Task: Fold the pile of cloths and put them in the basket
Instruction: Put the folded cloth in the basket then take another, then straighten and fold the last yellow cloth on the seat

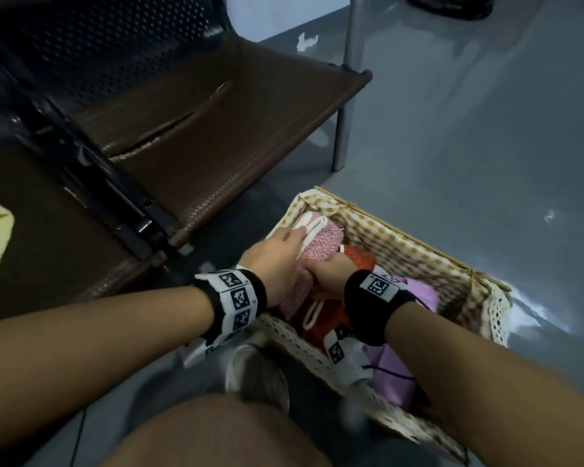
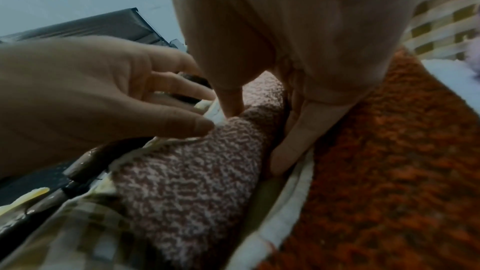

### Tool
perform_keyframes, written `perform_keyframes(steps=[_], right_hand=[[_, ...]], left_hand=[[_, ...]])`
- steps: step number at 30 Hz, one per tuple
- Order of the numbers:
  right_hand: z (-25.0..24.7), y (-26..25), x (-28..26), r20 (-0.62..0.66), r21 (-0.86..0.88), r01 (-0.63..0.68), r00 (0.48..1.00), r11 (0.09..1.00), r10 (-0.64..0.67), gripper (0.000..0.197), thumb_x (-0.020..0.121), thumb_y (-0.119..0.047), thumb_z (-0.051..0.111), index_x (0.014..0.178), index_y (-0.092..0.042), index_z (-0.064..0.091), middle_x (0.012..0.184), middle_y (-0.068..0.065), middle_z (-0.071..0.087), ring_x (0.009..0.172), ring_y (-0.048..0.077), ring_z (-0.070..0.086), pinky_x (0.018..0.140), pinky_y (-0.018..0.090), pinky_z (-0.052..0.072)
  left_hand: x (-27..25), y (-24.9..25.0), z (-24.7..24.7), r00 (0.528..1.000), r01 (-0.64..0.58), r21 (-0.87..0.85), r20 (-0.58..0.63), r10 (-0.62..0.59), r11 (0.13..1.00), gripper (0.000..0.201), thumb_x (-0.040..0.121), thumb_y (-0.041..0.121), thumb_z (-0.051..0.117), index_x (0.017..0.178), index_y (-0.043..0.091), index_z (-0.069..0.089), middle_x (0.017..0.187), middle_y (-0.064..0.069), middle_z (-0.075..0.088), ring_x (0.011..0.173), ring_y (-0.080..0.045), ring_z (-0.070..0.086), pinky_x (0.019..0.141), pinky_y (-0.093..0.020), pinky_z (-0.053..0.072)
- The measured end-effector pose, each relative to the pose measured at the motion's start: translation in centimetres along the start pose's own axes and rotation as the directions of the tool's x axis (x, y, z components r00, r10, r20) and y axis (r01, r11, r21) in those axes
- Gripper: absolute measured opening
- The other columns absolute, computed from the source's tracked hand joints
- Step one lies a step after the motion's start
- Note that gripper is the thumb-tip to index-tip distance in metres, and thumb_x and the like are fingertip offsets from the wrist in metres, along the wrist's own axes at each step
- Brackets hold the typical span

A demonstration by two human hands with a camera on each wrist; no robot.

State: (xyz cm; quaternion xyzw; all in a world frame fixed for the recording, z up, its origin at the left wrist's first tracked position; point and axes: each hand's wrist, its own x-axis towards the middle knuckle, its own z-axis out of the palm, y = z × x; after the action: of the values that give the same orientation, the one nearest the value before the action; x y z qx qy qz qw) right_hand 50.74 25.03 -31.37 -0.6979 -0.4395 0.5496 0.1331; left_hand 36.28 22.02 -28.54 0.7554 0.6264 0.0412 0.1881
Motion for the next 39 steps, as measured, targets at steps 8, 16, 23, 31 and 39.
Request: perform_keyframes(steps=[8,16,23,31,39], right_hand=[[0.8,-0.6,0.7,0.015,-0.060,-0.065,0.998,0.996,0.066,0.043,0.076,-0.039,0.080,0.087,-0.002,0.060,0.079,0.013,0.067,0.058,0.027,0.069,0.056,0.043,0.063],[-2.6,-6.6,-2.7,-0.014,-0.570,0.118,0.988,0.813,-0.154,0.037,0.079,-0.047,0.064,0.087,-0.011,0.067,0.093,0.011,0.068,0.082,0.031,0.069,0.072,0.038,0.059],[1.8,-16.9,-6.9,0.132,-0.613,0.392,0.907,0.686,-0.401,0.042,0.092,-0.048,0.059,0.077,-0.009,0.060,0.076,0.012,0.065,0.067,0.029,0.063,0.062,0.031,0.048],[20.1,-24.5,-11.5,0.611,-0.508,0.729,0.681,0.459,-0.404,0.030,0.095,-0.035,0.063,0.102,-0.006,0.070,0.094,0.014,0.072,0.076,0.024,0.061,0.067,0.035,0.049],[35.0,-26.7,-10.6,0.727,-0.624,0.781,0.564,-0.034,-0.392,0.058,0.092,-0.037,0.063,0.144,-0.015,0.050,0.142,0.008,0.056,0.127,0.028,0.055,0.103,0.035,0.046]], left_hand=[[0.9,-0.7,-0.2,0.978,0.018,0.014,0.210,-0.020,1.000,0.035,0.092,0.021,0.052,0.127,0.022,0.051,0.122,-0.009,0.060,0.110,-0.030,0.059,0.091,-0.042,0.051],[-1.1,-2.2,-5.4,0.996,-0.032,-0.089,0.086,0.039,0.996,0.052,0.086,0.037,0.065,0.134,0.023,0.052,0.125,-0.003,0.064,0.113,-0.023,0.061,0.092,-0.034,0.050],[-7.8,-12.5,-12.9,0.971,0.201,-0.235,-0.079,-0.224,0.951,0.026,0.091,0.036,0.064,0.116,0.028,0.062,0.111,0.007,0.067,0.101,-0.015,0.064,0.090,-0.032,0.052],[-17.0,-24.5,-15.7,0.821,0.542,-0.120,-0.137,-0.554,0.832,0.040,0.093,0.038,0.061,0.130,0.022,0.059,0.127,-0.004,0.065,0.116,-0.026,0.059,0.096,-0.032,0.048],[-24.6,-34.0,-14.4,0.702,0.712,-0.008,0.041,-0.711,0.703,0.045,0.095,0.041,0.054,0.135,0.022,0.052,0.133,-0.007,0.059,0.116,-0.028,0.058,0.089,-0.033,0.049]])
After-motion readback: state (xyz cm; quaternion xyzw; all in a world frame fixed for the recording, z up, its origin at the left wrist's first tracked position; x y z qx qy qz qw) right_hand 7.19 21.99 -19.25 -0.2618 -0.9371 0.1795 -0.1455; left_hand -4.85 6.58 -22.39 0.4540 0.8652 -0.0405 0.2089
